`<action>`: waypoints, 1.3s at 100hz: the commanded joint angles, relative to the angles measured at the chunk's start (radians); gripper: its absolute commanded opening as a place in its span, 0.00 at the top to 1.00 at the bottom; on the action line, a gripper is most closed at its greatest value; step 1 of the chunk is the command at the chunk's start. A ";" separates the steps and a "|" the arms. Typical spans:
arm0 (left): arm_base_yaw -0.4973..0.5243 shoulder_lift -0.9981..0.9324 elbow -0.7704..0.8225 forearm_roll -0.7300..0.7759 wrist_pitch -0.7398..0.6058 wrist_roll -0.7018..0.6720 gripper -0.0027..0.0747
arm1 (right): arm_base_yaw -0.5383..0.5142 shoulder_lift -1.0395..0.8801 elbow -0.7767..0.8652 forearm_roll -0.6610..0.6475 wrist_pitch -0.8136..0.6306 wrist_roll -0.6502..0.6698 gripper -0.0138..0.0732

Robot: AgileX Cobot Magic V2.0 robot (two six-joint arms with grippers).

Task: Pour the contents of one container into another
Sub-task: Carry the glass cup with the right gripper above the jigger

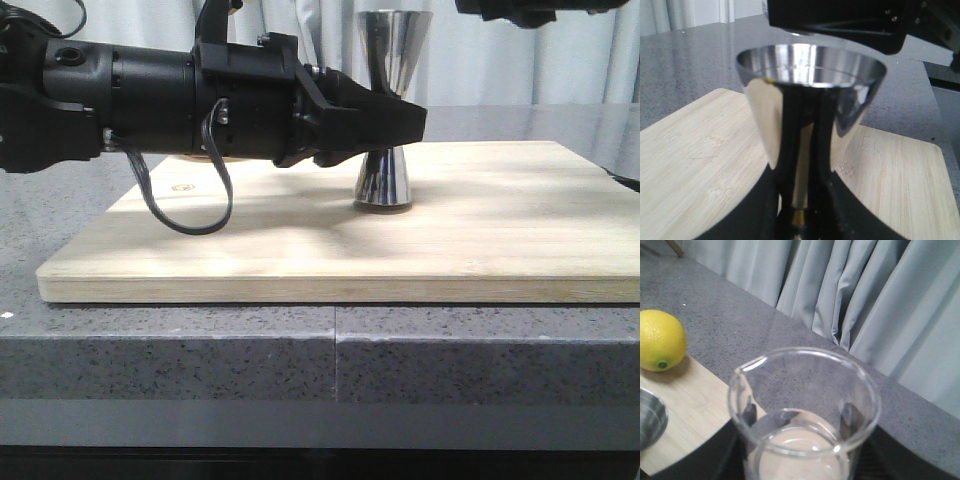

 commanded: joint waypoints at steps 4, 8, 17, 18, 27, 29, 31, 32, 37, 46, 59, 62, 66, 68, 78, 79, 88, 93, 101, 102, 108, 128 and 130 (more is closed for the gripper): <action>0.001 -0.060 -0.024 -0.044 -0.084 -0.008 0.99 | -0.005 -0.037 -0.060 -0.034 -0.051 -0.004 0.59; 0.001 -0.060 -0.024 -0.044 -0.084 -0.008 0.99 | -0.005 -0.037 -0.071 -0.049 -0.044 -0.001 0.59; 0.001 -0.060 -0.026 -0.046 -0.084 -0.008 0.99 | -0.005 -0.040 -0.083 -0.072 -0.037 -0.001 0.59; 0.001 -0.060 -0.026 -0.046 -0.084 -0.008 0.99 | -0.005 -0.040 -0.082 -0.075 -0.037 -0.001 0.59; 0.001 -0.060 -0.026 -0.048 -0.084 -0.008 0.99 | -0.003 -0.049 -0.088 -0.103 -0.027 -0.001 0.59; 0.001 -0.060 -0.026 -0.048 -0.084 -0.008 0.99 | -0.003 -0.049 -0.088 -0.111 -0.027 -0.001 0.59; 0.001 -0.060 -0.026 -0.050 -0.084 -0.008 0.99 | -0.003 -0.052 -0.088 -0.118 -0.025 -0.001 0.59; 0.001 -0.060 -0.026 -0.050 -0.084 -0.008 0.99 | -0.003 -0.054 -0.088 -0.119 -0.025 -0.001 0.59; 0.001 -0.060 -0.026 -0.053 -0.084 -0.008 0.99 | -0.003 -0.056 -0.088 -0.128 -0.025 -0.001 0.59; 0.001 -0.060 -0.027 -0.053 -0.084 -0.008 0.99 | -0.003 -0.065 -0.088 -0.148 -0.024 0.000 0.59; 0.001 -0.060 -0.027 -0.055 -0.084 -0.008 0.99 | 0.018 -0.076 -0.088 -0.179 -0.021 0.000 0.59; 0.001 -0.060 -0.027 -0.055 -0.084 -0.008 0.99 | 0.023 -0.075 -0.088 -0.185 -0.021 0.000 0.59; 0.001 -0.060 -0.027 -0.055 -0.084 -0.008 0.99 | 0.028 -0.075 -0.088 -0.196 -0.021 0.000 0.59; 0.001 -0.060 -0.027 -0.055 -0.084 -0.008 0.99 | 0.031 -0.075 -0.088 -0.198 -0.021 0.000 0.59; 0.001 -0.060 -0.027 -0.055 -0.084 -0.008 0.99 | 0.035 -0.075 -0.088 -0.204 -0.019 0.000 0.59; 0.001 -0.060 -0.027 -0.055 -0.085 -0.008 0.99 | 0.035 -0.075 -0.088 -0.207 -0.019 0.000 0.59; 0.001 -0.060 -0.027 -0.051 -0.094 -0.008 0.99 | 0.035 -0.075 -0.088 -0.214 -0.019 0.000 0.59; 0.001 -0.060 -0.027 -0.047 -0.104 -0.008 0.99 | 0.035 -0.075 -0.088 -0.230 -0.019 0.000 0.59; 0.001 -0.060 -0.027 -0.047 -0.106 -0.008 0.99 | 0.035 -0.075 -0.088 -0.252 -0.019 0.000 0.59; 0.001 -0.060 -0.027 -0.047 -0.106 -0.008 0.99 | 0.035 -0.075 -0.088 -0.253 -0.019 0.000 0.59; 0.001 -0.060 -0.027 -0.045 -0.106 -0.008 0.99 | 0.035 -0.075 -0.088 -0.259 -0.018 0.000 0.59; 0.001 -0.060 -0.027 -0.024 -0.121 -0.033 0.99 | 0.035 -0.075 -0.092 -0.298 -0.011 0.000 0.59; 0.001 -0.060 -0.027 -0.024 -0.121 -0.033 0.99 | 0.035 -0.075 -0.094 -0.298 -0.009 0.000 0.59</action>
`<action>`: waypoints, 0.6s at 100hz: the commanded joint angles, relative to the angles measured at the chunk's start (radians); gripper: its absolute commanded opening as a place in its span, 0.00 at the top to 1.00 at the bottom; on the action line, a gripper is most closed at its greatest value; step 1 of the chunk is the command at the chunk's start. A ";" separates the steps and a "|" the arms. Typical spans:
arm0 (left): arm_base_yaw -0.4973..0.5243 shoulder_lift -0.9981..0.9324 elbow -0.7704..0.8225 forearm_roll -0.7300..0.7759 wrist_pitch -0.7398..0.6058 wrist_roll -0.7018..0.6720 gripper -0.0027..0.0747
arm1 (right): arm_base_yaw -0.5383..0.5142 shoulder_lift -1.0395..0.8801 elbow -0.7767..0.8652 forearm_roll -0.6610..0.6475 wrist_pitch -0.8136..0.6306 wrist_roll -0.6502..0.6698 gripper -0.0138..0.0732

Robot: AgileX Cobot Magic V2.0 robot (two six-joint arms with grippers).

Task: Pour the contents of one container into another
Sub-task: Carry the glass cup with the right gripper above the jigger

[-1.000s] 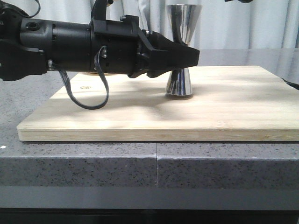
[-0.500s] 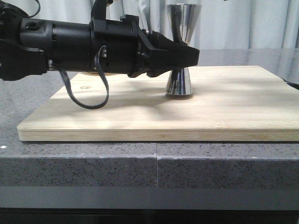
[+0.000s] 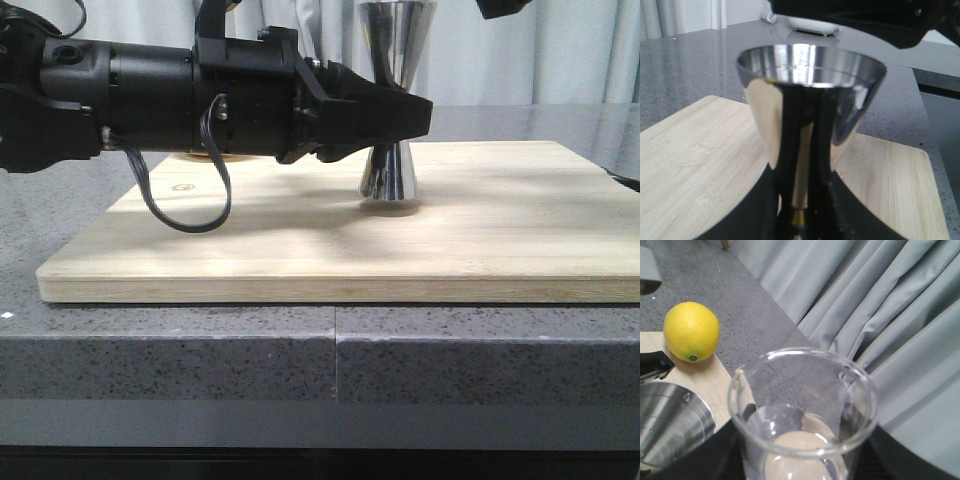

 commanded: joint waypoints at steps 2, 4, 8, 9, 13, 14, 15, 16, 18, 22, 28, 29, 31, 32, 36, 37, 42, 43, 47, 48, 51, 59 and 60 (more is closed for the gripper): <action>0.001 -0.060 -0.027 -0.035 -0.089 -0.018 0.99 | -0.001 -0.034 -0.045 -0.003 -0.050 -0.002 0.59; 0.001 -0.060 -0.027 -0.031 -0.091 -0.018 0.99 | -0.001 -0.034 -0.050 -0.005 -0.044 -0.002 0.59; 0.001 -0.060 -0.027 -0.024 -0.094 -0.018 0.99 | -0.001 -0.034 -0.058 -0.014 -0.027 -0.002 0.59; 0.001 -0.060 -0.027 -0.021 -0.096 -0.018 0.99 | -0.001 -0.034 -0.060 -0.014 -0.023 -0.002 0.59; 0.001 -0.060 -0.027 -0.014 -0.098 -0.020 0.99 | -0.001 -0.034 -0.072 -0.023 -0.021 -0.002 0.59; 0.001 -0.060 -0.027 -0.012 -0.098 -0.020 0.99 | -0.001 -0.034 -0.072 -0.025 -0.019 -0.002 0.59; 0.001 -0.060 -0.027 -0.012 -0.098 -0.020 0.99 | -0.001 -0.034 -0.074 -0.028 -0.019 -0.002 0.59; 0.001 -0.060 -0.027 -0.009 -0.098 -0.020 0.99 | -0.001 -0.034 -0.077 -0.030 -0.019 -0.002 0.59; 0.001 -0.060 -0.027 -0.009 -0.098 -0.020 0.99 | -0.001 -0.034 -0.082 -0.032 -0.019 -0.002 0.59; 0.001 -0.060 -0.027 -0.009 -0.099 -0.020 0.99 | -0.001 -0.034 -0.089 -0.039 -0.017 -0.002 0.59; 0.001 -0.060 -0.027 -0.009 -0.100 -0.020 0.99 | -0.001 -0.034 -0.098 -0.046 -0.015 -0.002 0.59; 0.001 -0.060 -0.027 -0.009 -0.100 -0.020 0.99 | -0.001 -0.034 -0.098 -0.049 -0.015 -0.002 0.59; 0.001 -0.060 -0.027 -0.009 -0.102 -0.020 0.99 | -0.001 -0.034 -0.100 -0.052 -0.015 -0.002 0.59; 0.001 -0.060 -0.027 -0.009 -0.102 -0.020 0.99 | -0.001 -0.034 -0.100 -0.054 -0.015 -0.002 0.59; 0.001 -0.060 -0.027 -0.009 -0.102 -0.020 0.99 | -0.001 -0.034 -0.100 -0.061 -0.015 -0.002 0.59; 0.001 -0.060 -0.027 -0.009 -0.102 -0.020 0.99 | -0.001 -0.034 -0.100 -0.061 -0.015 -0.002 0.59; 0.001 -0.060 -0.027 -0.009 -0.102 -0.020 0.99 | -0.001 -0.034 -0.100 -0.072 -0.006 -0.002 0.59; 0.001 -0.060 -0.027 -0.009 -0.102 -0.020 0.99 | -0.001 -0.034 -0.100 -0.077 -0.006 -0.002 0.59; 0.001 -0.060 -0.027 -0.009 -0.102 -0.020 0.99 | -0.001 -0.034 -0.100 -0.084 0.000 -0.002 0.59; 0.001 -0.060 -0.027 -0.009 -0.102 -0.020 0.99 | -0.001 -0.034 -0.100 -0.086 0.002 -0.002 0.59; 0.001 -0.060 -0.027 -0.009 -0.102 -0.020 0.99 | -0.001 -0.034 -0.100 -0.088 0.004 -0.002 0.59; 0.001 -0.060 -0.027 -0.009 -0.102 -0.020 0.99 | -0.001 -0.034 -0.100 -0.103 0.009 -0.002 0.59; 0.001 -0.060 -0.027 -0.009 -0.102 -0.020 0.99 | -0.001 -0.034 -0.100 -0.108 0.008 -0.002 0.59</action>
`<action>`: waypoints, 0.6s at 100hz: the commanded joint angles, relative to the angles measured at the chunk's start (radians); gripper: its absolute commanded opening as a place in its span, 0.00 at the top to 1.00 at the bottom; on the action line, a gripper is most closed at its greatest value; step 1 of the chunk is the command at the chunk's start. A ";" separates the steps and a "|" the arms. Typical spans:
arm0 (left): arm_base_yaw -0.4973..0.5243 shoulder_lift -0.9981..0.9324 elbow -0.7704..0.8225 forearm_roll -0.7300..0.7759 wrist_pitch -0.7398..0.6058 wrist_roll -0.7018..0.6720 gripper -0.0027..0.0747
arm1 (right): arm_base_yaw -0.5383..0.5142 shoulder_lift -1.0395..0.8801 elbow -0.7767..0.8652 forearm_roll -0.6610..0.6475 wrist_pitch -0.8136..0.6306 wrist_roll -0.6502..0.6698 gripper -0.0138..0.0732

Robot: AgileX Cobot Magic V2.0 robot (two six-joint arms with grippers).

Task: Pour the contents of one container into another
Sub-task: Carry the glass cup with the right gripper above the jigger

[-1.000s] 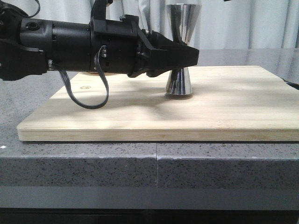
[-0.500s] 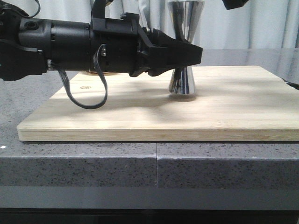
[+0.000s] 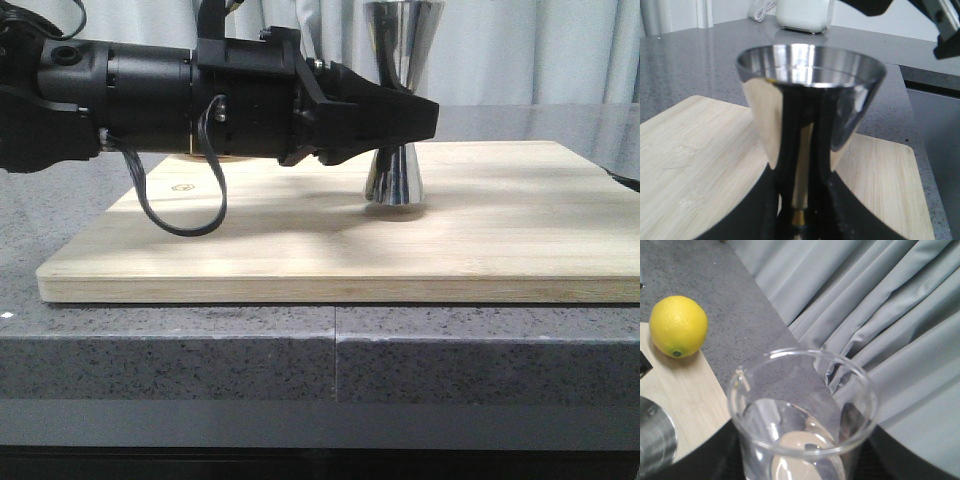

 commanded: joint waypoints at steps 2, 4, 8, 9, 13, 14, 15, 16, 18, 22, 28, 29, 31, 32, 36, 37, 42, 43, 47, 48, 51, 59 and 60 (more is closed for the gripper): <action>0.001 -0.060 -0.027 -0.043 -0.081 -0.007 0.99 | -0.001 -0.034 -0.036 -0.015 -0.050 -0.002 0.59; 0.001 -0.060 -0.027 -0.043 -0.081 -0.007 0.99 | -0.001 -0.034 -0.036 -0.020 -0.050 -0.002 0.59; 0.001 -0.060 -0.027 -0.043 -0.081 -0.007 0.99 | -0.001 -0.034 -0.036 -0.027 -0.050 -0.002 0.59; 0.001 -0.060 -0.027 -0.043 -0.081 -0.007 0.99 | -0.001 -0.034 -0.036 -0.029 -0.050 -0.002 0.59; 0.001 -0.060 -0.027 -0.043 -0.081 -0.007 0.99 | -0.001 -0.034 -0.036 -0.029 -0.050 -0.002 0.59; 0.001 -0.060 -0.027 -0.043 -0.081 -0.007 0.99 | -0.001 -0.034 -0.036 -0.031 -0.050 -0.002 0.59; 0.001 -0.060 -0.027 -0.043 -0.081 -0.007 0.99 | -0.001 -0.034 -0.036 -0.032 -0.050 -0.002 0.59; 0.001 -0.060 -0.027 -0.043 -0.081 -0.007 0.99 | -0.001 -0.034 -0.036 -0.034 -0.050 -0.002 0.59; 0.001 -0.060 -0.027 -0.043 -0.081 -0.007 0.99 | -0.001 -0.034 -0.036 -0.036 -0.050 -0.002 0.59; 0.001 -0.060 -0.027 -0.043 -0.081 -0.007 0.99 | -0.001 -0.034 -0.036 -0.043 -0.049 -0.002 0.59; 0.001 -0.060 -0.027 -0.043 -0.081 -0.007 0.99 | -0.001 -0.034 -0.036 -0.066 -0.046 -0.002 0.59; 0.001 -0.060 -0.027 -0.043 -0.081 -0.007 0.99 | -0.001 -0.034 -0.036 -0.069 -0.046 -0.002 0.59; 0.001 -0.060 -0.027 -0.043 -0.081 -0.007 0.99 | -0.001 -0.034 -0.036 -0.076 -0.046 -0.002 0.59; 0.001 -0.060 -0.027 -0.043 -0.081 -0.007 0.99 | -0.001 -0.034 -0.036 -0.079 -0.046 -0.002 0.59; 0.001 -0.060 -0.027 -0.043 -0.081 -0.007 0.99 | -0.001 -0.034 -0.036 -0.083 -0.046 -0.002 0.59; 0.001 -0.060 -0.027 -0.043 -0.081 -0.007 0.99 | -0.001 -0.034 -0.036 -0.083 -0.046 -0.002 0.59; 0.001 -0.060 -0.027 -0.043 -0.081 -0.007 0.99 | -0.001 -0.034 -0.036 -0.088 -0.046 -0.002 0.59; 0.001 -0.060 -0.027 -0.043 -0.081 -0.007 0.99 | -0.001 -0.034 -0.036 -0.088 -0.046 -0.002 0.59; 0.001 -0.060 -0.027 -0.043 -0.081 -0.007 0.99 | -0.001 -0.034 -0.036 -0.094 -0.046 -0.002 0.59; 0.001 -0.060 -0.027 -0.043 -0.081 -0.007 0.99 | -0.001 -0.034 -0.036 -0.095 -0.046 -0.002 0.59; 0.001 -0.060 -0.027 -0.043 -0.081 -0.007 0.99 | -0.001 -0.034 -0.036 -0.102 -0.046 -0.002 0.59; 0.001 -0.060 -0.027 -0.043 -0.081 -0.007 0.99 | -0.001 -0.034 -0.036 -0.122 -0.046 -0.002 0.59; 0.001 -0.060 -0.027 -0.043 -0.081 -0.007 0.99 | -0.001 -0.034 -0.036 -0.122 -0.046 -0.002 0.59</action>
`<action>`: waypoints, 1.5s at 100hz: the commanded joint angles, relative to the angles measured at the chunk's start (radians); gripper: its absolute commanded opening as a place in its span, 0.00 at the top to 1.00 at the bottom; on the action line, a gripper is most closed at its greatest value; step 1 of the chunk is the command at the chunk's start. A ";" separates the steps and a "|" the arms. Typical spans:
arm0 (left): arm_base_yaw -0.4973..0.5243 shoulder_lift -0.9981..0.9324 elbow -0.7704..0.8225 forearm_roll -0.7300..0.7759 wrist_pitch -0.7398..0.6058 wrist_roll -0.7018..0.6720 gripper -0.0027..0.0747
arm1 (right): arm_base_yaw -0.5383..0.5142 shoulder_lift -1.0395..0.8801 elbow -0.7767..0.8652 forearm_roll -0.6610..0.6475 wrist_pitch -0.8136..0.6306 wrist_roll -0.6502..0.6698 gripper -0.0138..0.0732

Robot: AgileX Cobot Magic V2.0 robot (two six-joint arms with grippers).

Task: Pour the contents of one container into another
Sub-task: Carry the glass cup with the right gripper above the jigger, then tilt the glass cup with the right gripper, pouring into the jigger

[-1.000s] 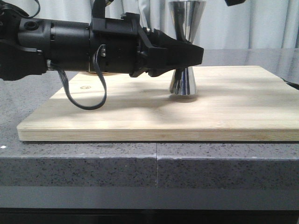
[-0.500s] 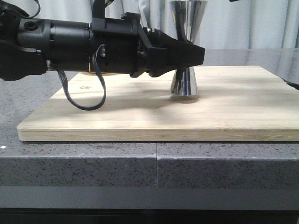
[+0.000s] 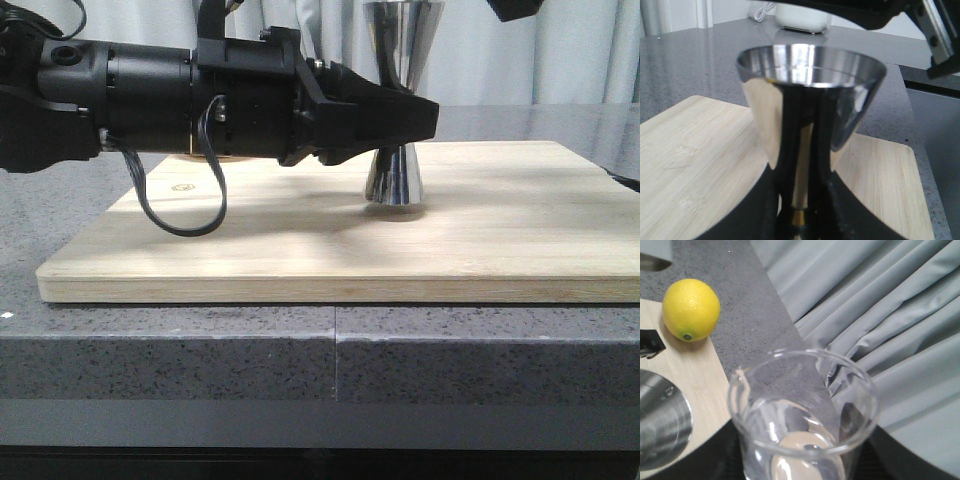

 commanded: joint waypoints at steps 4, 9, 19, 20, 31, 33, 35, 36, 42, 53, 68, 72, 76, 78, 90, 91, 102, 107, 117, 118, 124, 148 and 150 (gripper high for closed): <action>0.001 -0.060 -0.027 -0.044 -0.080 -0.007 0.99 | -0.001 -0.034 -0.036 -0.003 -0.052 -0.002 0.59; 0.001 -0.060 -0.027 -0.044 -0.080 -0.007 0.99 | -0.001 -0.034 -0.036 -0.008 -0.052 -0.002 0.59; 0.001 -0.060 -0.027 -0.044 -0.080 -0.007 0.99 | -0.001 -0.034 -0.036 -0.022 -0.052 -0.002 0.59; 0.001 -0.060 -0.027 -0.044 -0.080 -0.007 0.99 | -0.001 -0.034 -0.036 -0.022 -0.052 -0.002 0.59; 0.001 -0.060 -0.027 -0.044 -0.080 -0.007 0.99 | -0.001 -0.034 -0.036 -0.041 -0.052 -0.002 0.59; 0.001 -0.060 -0.027 -0.044 -0.080 -0.007 0.99 | -0.001 -0.034 -0.036 -0.046 -0.052 -0.002 0.59; 0.001 -0.060 -0.027 -0.044 -0.080 -0.007 0.99 | -0.001 -0.034 -0.036 -0.048 -0.052 -0.002 0.59; 0.001 -0.060 -0.027 -0.044 -0.080 -0.007 0.99 | -0.001 -0.034 -0.036 -0.047 -0.052 -0.002 0.59; 0.001 -0.060 -0.027 -0.044 -0.080 -0.007 0.99 | -0.001 -0.034 -0.036 -0.051 -0.052 -0.002 0.59; 0.001 -0.060 -0.027 -0.044 -0.080 -0.007 0.99 | -0.001 -0.034 -0.036 -0.063 -0.052 -0.002 0.59; 0.001 -0.060 -0.027 -0.044 -0.080 -0.007 0.99 | -0.001 -0.034 -0.036 -0.090 -0.052 -0.002 0.59; 0.001 -0.060 -0.027 -0.044 -0.080 -0.007 0.99 | -0.001 -0.034 -0.036 -0.092 -0.052 -0.002 0.59; 0.001 -0.060 -0.027 -0.044 -0.080 -0.007 0.99 | -0.001 -0.034 -0.036 -0.097 -0.052 -0.002 0.59; 0.001 -0.060 -0.027 -0.044 -0.080 -0.007 0.99 | -0.001 -0.034 -0.036 -0.099 -0.052 -0.002 0.59; 0.001 -0.060 -0.027 -0.044 -0.080 -0.007 0.99 | -0.001 -0.034 -0.036 -0.131 -0.052 -0.002 0.59; 0.001 -0.060 -0.027 -0.044 -0.080 -0.007 0.99 | -0.001 -0.034 -0.036 -0.133 -0.052 -0.002 0.59; 0.001 -0.060 -0.027 -0.044 -0.080 -0.007 0.99 | -0.001 -0.034 -0.036 -0.133 -0.052 -0.002 0.59; 0.001 -0.060 -0.027 -0.044 -0.080 -0.007 0.99 | -0.001 -0.034 -0.036 -0.139 -0.052 -0.002 0.59; 0.001 -0.060 -0.027 -0.044 -0.080 -0.007 0.99 | -0.001 -0.034 -0.036 -0.162 -0.052 -0.002 0.59; 0.001 -0.060 -0.027 -0.044 -0.080 -0.007 0.99 | -0.001 -0.034 -0.036 -0.162 -0.052 -0.002 0.59; 0.001 -0.060 -0.027 -0.044 -0.080 -0.007 0.99 | -0.001 -0.034 -0.036 -0.179 -0.052 -0.002 0.59; 0.001 -0.060 -0.027 -0.044 -0.080 -0.007 0.99 | -0.001 -0.034 -0.036 -0.188 -0.052 -0.002 0.59; 0.001 -0.060 -0.027 -0.044 -0.080 -0.007 0.99 | -0.001 -0.034 -0.036 -0.192 -0.052 -0.002 0.59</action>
